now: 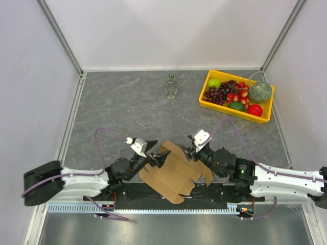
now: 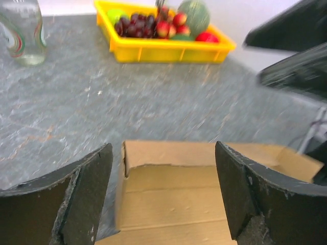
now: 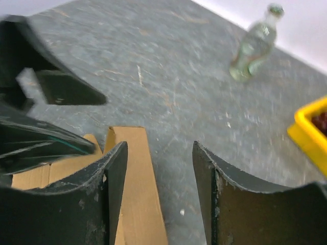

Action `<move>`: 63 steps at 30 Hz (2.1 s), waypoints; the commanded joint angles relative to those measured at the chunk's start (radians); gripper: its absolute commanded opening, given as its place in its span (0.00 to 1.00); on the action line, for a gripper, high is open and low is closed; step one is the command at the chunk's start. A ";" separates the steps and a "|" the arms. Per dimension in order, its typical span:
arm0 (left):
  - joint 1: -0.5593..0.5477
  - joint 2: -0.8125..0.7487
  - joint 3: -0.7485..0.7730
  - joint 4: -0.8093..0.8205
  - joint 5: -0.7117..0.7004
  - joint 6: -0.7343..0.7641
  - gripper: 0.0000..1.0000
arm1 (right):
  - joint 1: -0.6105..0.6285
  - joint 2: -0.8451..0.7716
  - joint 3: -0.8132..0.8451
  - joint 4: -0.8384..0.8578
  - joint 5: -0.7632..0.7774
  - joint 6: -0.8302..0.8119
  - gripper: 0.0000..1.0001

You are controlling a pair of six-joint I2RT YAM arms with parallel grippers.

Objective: Fold the paper box

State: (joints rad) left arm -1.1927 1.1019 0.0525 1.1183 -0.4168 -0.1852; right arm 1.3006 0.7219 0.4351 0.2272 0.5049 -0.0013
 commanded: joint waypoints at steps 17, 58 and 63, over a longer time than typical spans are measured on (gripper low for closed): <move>-0.015 -0.572 0.176 -0.796 -0.188 -0.083 0.34 | -0.075 0.179 0.396 -1.046 0.186 1.003 0.60; 0.291 0.131 0.425 -0.661 0.707 -0.057 0.02 | -0.077 0.025 0.143 -1.117 -0.152 1.192 0.42; 0.291 0.136 0.411 -0.658 0.710 -0.063 0.02 | -0.077 0.028 0.123 -1.095 -0.158 1.193 0.40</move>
State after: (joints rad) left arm -0.9047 1.2320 0.4767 0.4046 0.2707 -0.2306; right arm 1.2263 0.7555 0.5716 -0.9146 0.3511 1.1629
